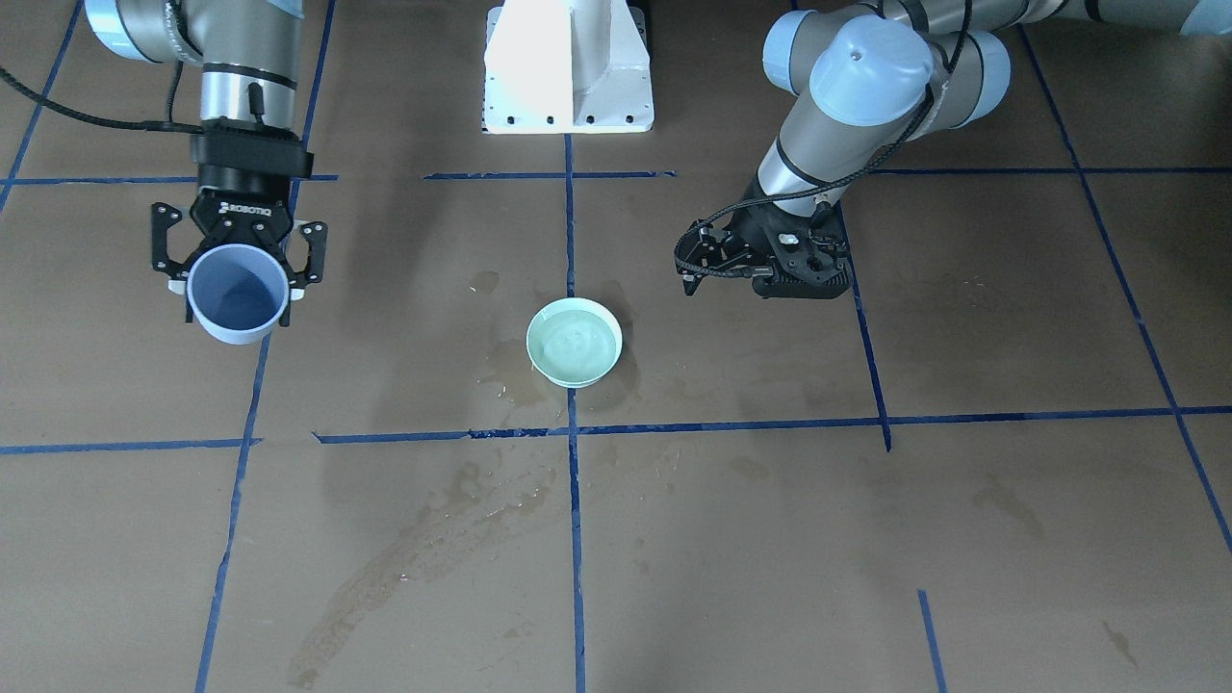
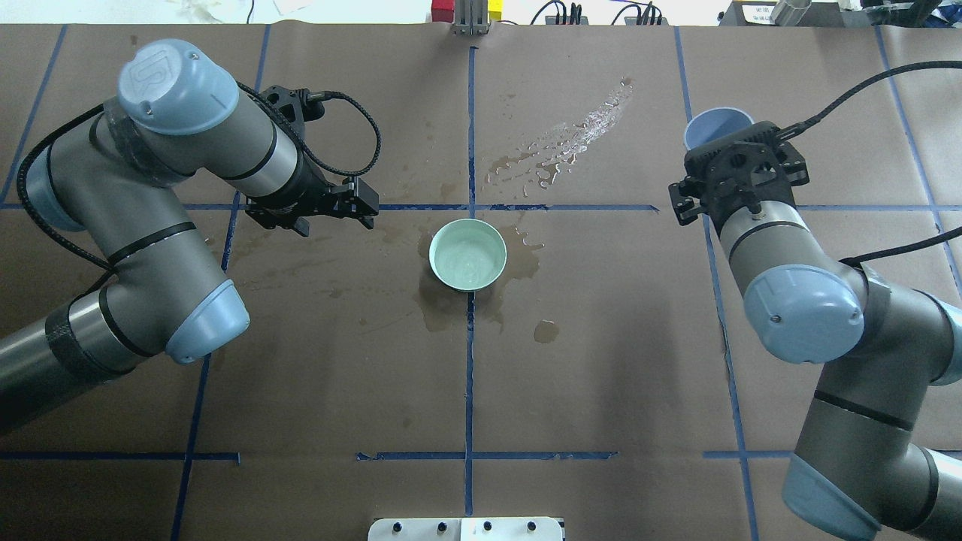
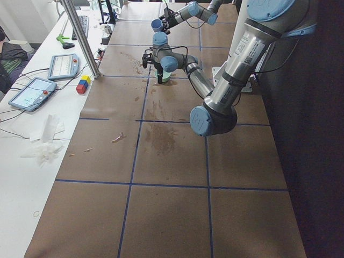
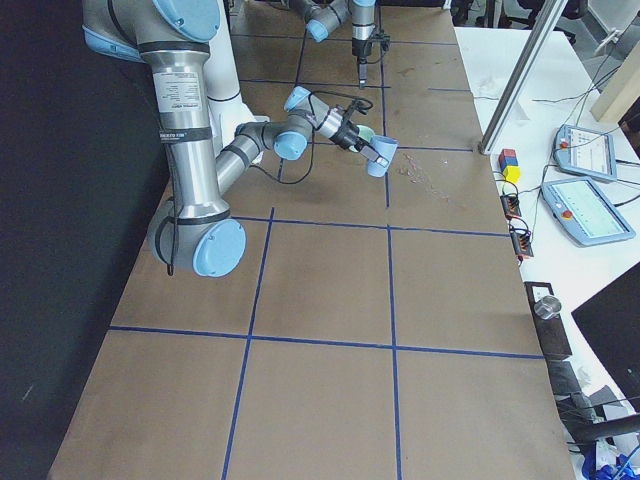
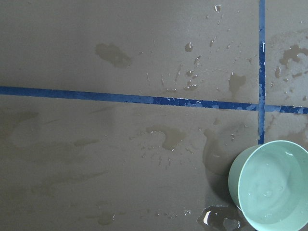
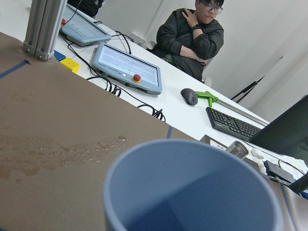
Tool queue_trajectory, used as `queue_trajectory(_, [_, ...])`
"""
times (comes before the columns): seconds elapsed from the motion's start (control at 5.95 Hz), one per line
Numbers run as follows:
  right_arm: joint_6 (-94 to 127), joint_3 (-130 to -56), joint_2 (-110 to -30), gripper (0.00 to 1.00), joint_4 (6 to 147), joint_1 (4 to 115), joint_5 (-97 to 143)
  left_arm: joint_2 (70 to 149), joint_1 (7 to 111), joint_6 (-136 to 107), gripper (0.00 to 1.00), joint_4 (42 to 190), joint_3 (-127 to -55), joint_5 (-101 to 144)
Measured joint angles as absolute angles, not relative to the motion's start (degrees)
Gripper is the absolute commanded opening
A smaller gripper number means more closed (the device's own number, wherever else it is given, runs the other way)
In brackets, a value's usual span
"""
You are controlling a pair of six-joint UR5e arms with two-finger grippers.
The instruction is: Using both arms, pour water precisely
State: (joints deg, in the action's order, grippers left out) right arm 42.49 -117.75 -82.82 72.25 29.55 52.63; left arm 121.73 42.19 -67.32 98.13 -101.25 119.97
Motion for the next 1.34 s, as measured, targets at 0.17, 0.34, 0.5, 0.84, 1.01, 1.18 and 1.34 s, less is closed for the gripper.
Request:
queue_trajectory(0.17, [42.33, -116.52, -87.61, 0.00, 63.59, 30.53, 53.46, 121.73, 42.19, -67.35, 1.00, 98.13, -101.22, 119.95])
queue_trajectory(0.34, [42.26, -113.64, -91.66, 0.00, 53.64, 31.42, 54.55, 121.73, 42.19, -67.39, 1.00, 98.10, -101.21, 119.90])
queue_trajectory(0.5, [42.38, -108.80, -93.99, 0.00, 43.29, 32.03, 55.07, 121.73, 42.19, -67.43, 1.00, 98.09, -101.23, 119.89])
queue_trajectory(0.84, [42.52, -97.78, -95.33, 0.00, 26.93, 32.83, 55.65, 121.73, 42.19, -67.49, 1.00, 98.09, -101.25, 119.88])
queue_trajectory(1.01, [42.57, -93.81, -95.41, 0.00, 21.91, 33.94, 57.22, 121.73, 42.19, -67.53, 1.00, 98.09, -101.25, 119.88])
queue_trajectory(1.18, [42.86, -91.81, -95.43, 0.00, 19.81, 35.25, 59.18, 121.73, 42.19, -67.57, 1.00, 98.09, -101.25, 119.88])
queue_trajectory(1.34, [44.43, -90.78, -95.45, 0.02, 19.11, 35.90, 60.38, 121.73, 42.19, -67.58, 1.00, 98.09, -101.25, 119.88])
